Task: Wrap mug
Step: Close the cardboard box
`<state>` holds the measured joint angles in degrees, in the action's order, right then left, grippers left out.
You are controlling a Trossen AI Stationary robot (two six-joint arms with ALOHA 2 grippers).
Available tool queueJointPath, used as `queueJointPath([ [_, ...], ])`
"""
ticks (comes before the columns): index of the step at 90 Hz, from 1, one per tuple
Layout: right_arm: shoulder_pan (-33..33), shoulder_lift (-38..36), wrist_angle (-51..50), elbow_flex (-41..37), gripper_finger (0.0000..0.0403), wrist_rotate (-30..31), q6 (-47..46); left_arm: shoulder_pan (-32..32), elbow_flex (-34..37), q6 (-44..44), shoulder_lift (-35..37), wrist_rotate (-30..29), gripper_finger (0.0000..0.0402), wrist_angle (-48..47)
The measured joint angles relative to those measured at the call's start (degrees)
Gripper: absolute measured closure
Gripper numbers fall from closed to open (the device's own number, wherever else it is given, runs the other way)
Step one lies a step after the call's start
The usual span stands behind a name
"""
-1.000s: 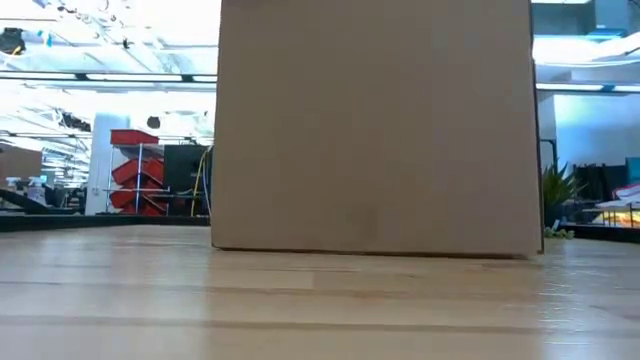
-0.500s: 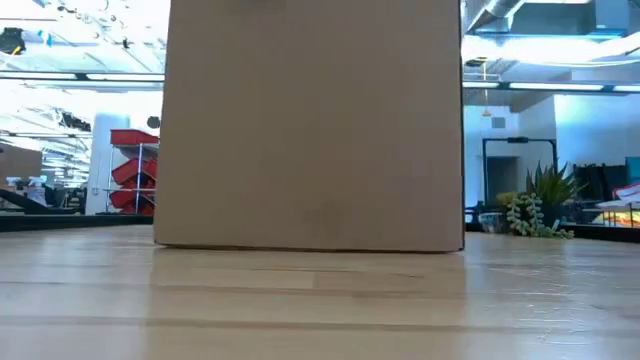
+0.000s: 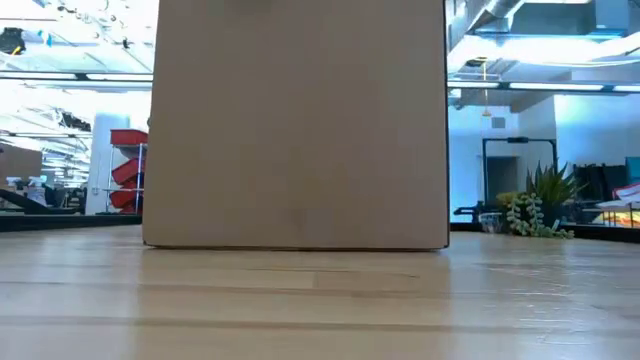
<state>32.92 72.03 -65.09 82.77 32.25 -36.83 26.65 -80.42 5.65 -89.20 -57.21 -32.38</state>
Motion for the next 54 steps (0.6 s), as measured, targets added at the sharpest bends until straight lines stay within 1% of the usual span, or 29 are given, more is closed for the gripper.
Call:
queueJointPath([
  [8, 0.8, -0.3, -11.2, 2.9, 0.0285, 0.8, -10.2, 0.0, 0.0, 0.0, 0.0, 0.0, 0.0401, 0.0],
  [13, 0.5, -0.3, -15.5, 3.1, 0.0285, 3.7, -14.8, 0.0, 0.0, 0.0, 0.0, 0.0, 0.0401, 0.0],
  [19, -0.5, 0.1, -18.2, 3.1, 0.0285, 9.7, -18.1, 0.0, 0.0, 0.0, 0.0, 0.0, 0.0401, 0.0],
  [25, -1.1, 0.7, -18.0, 3.1, 0.0285, 17.6, -17.6, 0.0, 0.0, -0.1, 0.0, 0.0, 0.0401, -0.1],
  [30, -1.2, 1.1, -15.2, 3.1, 0.0285, 22.5, -14.0, 0.0, 0.0, -0.3, 0.0, 0.0, 0.0401, -0.1],
  [36, -1.3, 1.4, -7.9, 3.1, 0.0285, 24.6, -6.0, 0.0, 0.0, -0.4, 0.0, 0.1, 0.0401, -0.2],
  [46, -1.7, 1.9, 7.6, 3.1, 0.0285, 22.9, 11.2, 0.0, 0.0, -1.7, 0.0, 0.1, 0.0401, -0.2],
  [54, -2.5, 2.7, 18.8, 3.1, 0.0285, 18.8, 23.0, 0.0, -0.1, -5.6, 0.0, 0.2, 0.0401, 0.1],
])
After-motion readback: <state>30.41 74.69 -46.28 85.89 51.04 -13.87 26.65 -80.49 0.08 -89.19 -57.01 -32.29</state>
